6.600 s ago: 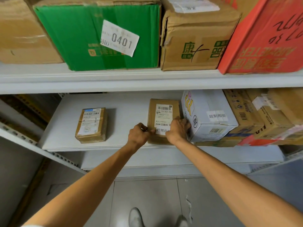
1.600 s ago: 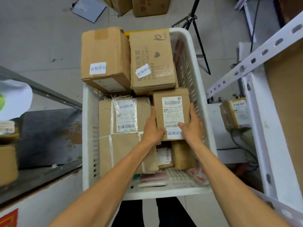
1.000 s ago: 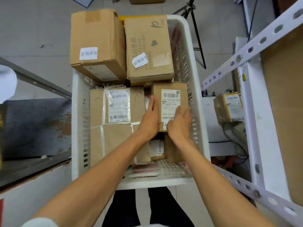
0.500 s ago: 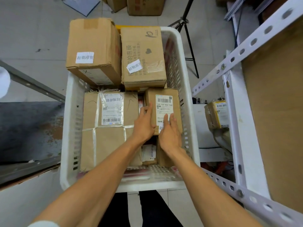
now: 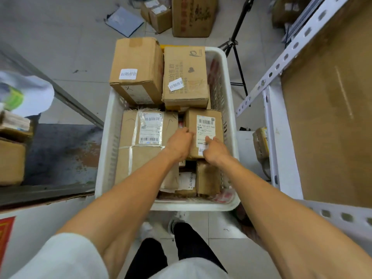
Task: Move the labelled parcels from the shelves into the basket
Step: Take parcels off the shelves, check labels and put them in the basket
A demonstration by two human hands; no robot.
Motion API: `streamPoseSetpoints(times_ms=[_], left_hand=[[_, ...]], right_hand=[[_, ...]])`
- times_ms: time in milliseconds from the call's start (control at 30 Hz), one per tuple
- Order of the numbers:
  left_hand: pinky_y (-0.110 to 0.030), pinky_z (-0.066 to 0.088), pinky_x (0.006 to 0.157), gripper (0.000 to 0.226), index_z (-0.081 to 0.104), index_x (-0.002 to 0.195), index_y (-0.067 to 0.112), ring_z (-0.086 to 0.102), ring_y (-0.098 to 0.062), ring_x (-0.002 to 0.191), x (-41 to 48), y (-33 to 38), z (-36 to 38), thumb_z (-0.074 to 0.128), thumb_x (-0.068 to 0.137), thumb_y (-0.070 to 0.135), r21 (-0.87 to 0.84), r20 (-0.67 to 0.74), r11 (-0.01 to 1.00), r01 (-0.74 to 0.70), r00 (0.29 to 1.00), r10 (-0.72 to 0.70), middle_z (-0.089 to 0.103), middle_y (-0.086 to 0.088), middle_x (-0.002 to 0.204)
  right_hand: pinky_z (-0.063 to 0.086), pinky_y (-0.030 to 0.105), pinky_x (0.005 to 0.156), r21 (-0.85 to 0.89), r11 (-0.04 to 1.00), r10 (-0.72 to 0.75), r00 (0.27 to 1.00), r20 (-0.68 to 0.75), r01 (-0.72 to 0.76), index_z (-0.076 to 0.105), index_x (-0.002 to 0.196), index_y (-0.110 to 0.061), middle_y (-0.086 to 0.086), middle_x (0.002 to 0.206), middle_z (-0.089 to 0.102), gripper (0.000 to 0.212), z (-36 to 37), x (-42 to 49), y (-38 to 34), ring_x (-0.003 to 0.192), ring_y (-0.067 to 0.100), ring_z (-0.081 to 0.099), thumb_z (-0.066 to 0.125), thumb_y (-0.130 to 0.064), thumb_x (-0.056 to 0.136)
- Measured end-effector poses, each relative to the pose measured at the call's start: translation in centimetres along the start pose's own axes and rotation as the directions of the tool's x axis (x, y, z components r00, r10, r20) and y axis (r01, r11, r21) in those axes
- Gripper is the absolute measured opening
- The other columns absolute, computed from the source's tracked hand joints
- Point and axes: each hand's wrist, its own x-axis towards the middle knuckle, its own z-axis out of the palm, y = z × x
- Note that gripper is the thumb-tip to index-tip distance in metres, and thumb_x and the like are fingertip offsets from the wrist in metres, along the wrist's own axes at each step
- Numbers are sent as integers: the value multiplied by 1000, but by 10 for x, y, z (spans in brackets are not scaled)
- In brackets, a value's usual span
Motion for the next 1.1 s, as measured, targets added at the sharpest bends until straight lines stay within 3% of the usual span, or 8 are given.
streamPoseSetpoints(times_ms=[67,300,500,600,733,867,967,1100], left_hand=[[-38,44,100,56,48,137,12,48,-27,124,-14,7,-27,67,85,10,38,-35,999,23,999,-22,50,-9,135],[-40,48,91,38,55,126,12,52,-28,118,-73,15,-99,61,89,17,191,-159,981,23,987,8,55,-9,127],[-39,52,76,30,60,114,11,60,-32,102,-150,12,-157,62,83,14,275,-229,953,125,971,-62,63,-13,113],[-33,45,68,25,58,110,13,60,-33,97,-186,6,-175,56,85,12,258,-314,948,184,944,-98,61,-13,109],[-36,49,73,29,57,114,18,61,-31,96,-233,-2,-190,59,85,18,231,-381,945,234,915,-133,64,-9,108],[-35,53,74,30,64,108,15,63,-29,93,-287,-23,-190,63,79,15,173,-378,909,379,878,-294,68,-9,102],[-36,55,77,18,63,96,15,62,-29,93,-328,-42,-184,62,78,13,61,-389,865,498,810,-439,66,-10,105],[-36,53,85,27,65,111,16,61,-27,103,-389,-52,-167,64,84,21,-130,-372,766,629,685,-626,63,-5,114]], right_hand=[[31,37,113,-11,999,-30,1000,6,30,22,153,-17,9,154,31,61,-9,-14,-4,138,29,34,45,-19,96],[35,35,111,-96,986,-138,989,-50,133,33,150,-16,8,152,38,59,-42,-79,-34,137,28,39,49,-21,93],[50,38,93,-272,917,-325,941,-92,291,58,128,-10,12,125,62,44,-75,-151,-80,111,29,58,59,-30,89],[51,36,89,-301,871,-428,900,-79,387,60,121,-10,12,117,63,41,-87,-184,-100,103,28,59,66,-28,85],[47,34,90,-309,794,-574,813,-96,524,57,124,-9,11,122,61,41,-90,-217,-130,109,28,57,67,-25,88],[47,37,85,-375,678,-676,736,18,632,60,116,-5,12,114,62,35,-75,-244,-167,104,29,59,64,-27,90],[49,38,86,-418,568,-754,652,81,709,63,115,-3,16,114,64,38,-55,-259,-196,103,33,59,64,-31,90],[48,37,91,-467,375,-817,524,242,801,60,124,-4,14,123,60,41,-24,-288,-228,109,32,57,62,-30,92]])
